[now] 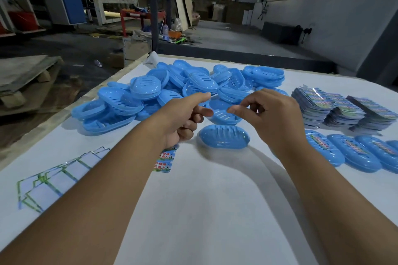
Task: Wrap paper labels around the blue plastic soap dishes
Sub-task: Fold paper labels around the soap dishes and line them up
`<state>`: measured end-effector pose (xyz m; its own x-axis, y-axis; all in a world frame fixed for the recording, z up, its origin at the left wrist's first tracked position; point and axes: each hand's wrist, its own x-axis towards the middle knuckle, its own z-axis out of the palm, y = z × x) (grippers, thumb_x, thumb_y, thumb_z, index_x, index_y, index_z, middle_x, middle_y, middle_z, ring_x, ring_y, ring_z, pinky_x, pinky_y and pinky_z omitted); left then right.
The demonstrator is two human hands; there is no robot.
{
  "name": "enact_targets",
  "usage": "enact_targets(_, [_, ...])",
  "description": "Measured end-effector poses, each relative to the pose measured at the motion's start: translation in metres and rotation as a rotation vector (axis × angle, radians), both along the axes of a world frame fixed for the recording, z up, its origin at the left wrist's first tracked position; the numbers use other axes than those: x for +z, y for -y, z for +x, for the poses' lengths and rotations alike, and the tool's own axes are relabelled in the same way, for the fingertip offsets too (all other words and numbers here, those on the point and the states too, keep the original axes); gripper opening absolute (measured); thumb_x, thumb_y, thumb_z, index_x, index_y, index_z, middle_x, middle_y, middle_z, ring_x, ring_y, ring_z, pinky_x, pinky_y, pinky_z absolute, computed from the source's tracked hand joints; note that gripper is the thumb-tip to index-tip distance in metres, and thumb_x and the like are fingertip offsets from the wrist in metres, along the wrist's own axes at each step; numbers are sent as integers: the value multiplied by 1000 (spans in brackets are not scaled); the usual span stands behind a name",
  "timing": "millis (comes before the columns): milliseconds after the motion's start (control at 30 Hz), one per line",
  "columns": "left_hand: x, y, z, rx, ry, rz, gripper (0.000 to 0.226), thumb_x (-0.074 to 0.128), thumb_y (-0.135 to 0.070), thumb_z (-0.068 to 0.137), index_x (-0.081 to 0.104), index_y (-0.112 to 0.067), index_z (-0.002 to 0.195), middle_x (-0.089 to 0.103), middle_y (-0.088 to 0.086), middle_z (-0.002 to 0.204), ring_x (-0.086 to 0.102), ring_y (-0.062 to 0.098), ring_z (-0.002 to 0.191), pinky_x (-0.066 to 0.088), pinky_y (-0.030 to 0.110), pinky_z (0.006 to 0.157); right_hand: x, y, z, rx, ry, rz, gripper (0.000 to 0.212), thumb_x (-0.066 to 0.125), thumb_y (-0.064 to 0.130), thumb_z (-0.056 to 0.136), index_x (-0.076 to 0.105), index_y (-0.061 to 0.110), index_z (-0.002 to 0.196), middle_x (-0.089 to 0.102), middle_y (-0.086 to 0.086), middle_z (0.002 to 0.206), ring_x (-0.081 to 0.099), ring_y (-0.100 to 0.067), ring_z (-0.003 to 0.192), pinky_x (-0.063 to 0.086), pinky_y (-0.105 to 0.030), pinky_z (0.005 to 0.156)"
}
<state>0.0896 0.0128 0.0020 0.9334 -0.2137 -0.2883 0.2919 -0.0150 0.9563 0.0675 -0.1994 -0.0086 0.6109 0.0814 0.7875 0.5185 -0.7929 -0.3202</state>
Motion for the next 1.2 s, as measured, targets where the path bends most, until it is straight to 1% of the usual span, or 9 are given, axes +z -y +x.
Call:
enact_targets(233, [-1, 1, 0, -5, 10, 39, 22, 70, -26, 86, 66, -14, 69, 39, -7, 55, 21, 5, 42, 16, 15, 34, 0, 3, 1, -20, 19, -37, 36, 83, 50, 76, 74, 15, 77, 53, 12, 67, 48, -11, 59, 42, -28, 58])
enact_targets(433, [-4, 0, 0, 6, 34, 40, 12, 71, -21, 84, 68, -13, 76, 40, -6, 58, 23, 5, 42, 16, 16, 35, 0, 9, 3, -52, 6, -75, 35, 84, 50, 75, 74, 16, 79, 54, 13, 67, 49, -12, 60, 41, -28, 59])
enact_targets(533, [-5, 1, 1, 84, 151, 158, 20, 76, -24, 79, 65, -7, 78, 38, -1, 60, 22, 13, 47, 19, 20, 43, -2, 12, 7, -82, -129, -126, 25, 83, 45, 79, 74, 23, 85, 55, 16, 67, 50, -8, 62, 44, -30, 62])
enact_targets(633, [-10, 4, 2, 181, 396, 426, 34, 75, -32, 77, 67, 1, 78, 42, 5, 63, 31, 15, 51, 36, 22, 46, -9, 11, 10, -50, -286, 51, 7, 78, 33, 86, 74, 28, 84, 62, 18, 66, 54, -2, 60, 42, -18, 61])
enact_targets(700, [-13, 6, 1, 186, 540, 538, 24, 73, -33, 79, 74, -10, 74, 54, 6, 58, 40, 8, 47, 40, 16, 43, -12, 9, 10, 6, -385, 245, 17, 72, 32, 89, 73, 25, 74, 67, 10, 64, 52, -3, 55, 46, -25, 60])
enact_targets(767, [-14, 7, -1, 180, 614, 591, 16, 73, -33, 79, 76, -20, 69, 62, -4, 56, 48, 1, 48, 43, 18, 49, -8, 4, 7, 67, -478, 405, 32, 68, 45, 86, 75, 17, 72, 69, -4, 67, 51, -10, 56, 47, -36, 57])
enact_targets(833, [-16, 8, -3, 183, 662, 644, 13, 73, -34, 78, 74, -27, 67, 61, -13, 52, 51, 0, 48, 43, 21, 54, -4, 0, 4, 117, -528, 496, 45, 68, 62, 76, 77, 18, 74, 70, -7, 67, 52, -13, 55, 45, -35, 52])
enact_targets(967, [-17, 13, -6, 183, 710, 670, 11, 72, -31, 78, 74, -29, 68, 59, -14, 51, 50, 2, 48, 42, 20, 52, -5, -2, 1, 127, -582, 453, 32, 77, 56, 68, 77, 25, 71, 59, -4, 57, 45, -12, 51, 37, -29, 46])
enact_targets(1200, [-21, 16, -2, 132, 647, 581, 15, 72, -29, 80, 74, -22, 67, 50, -16, 44, 43, 1, 43, 34, 11, 44, -6, 1, 2, 65, -686, 397, 30, 75, 33, 76, 69, 4, 69, 47, -8, 60, 34, -17, 54, 31, -31, 49])
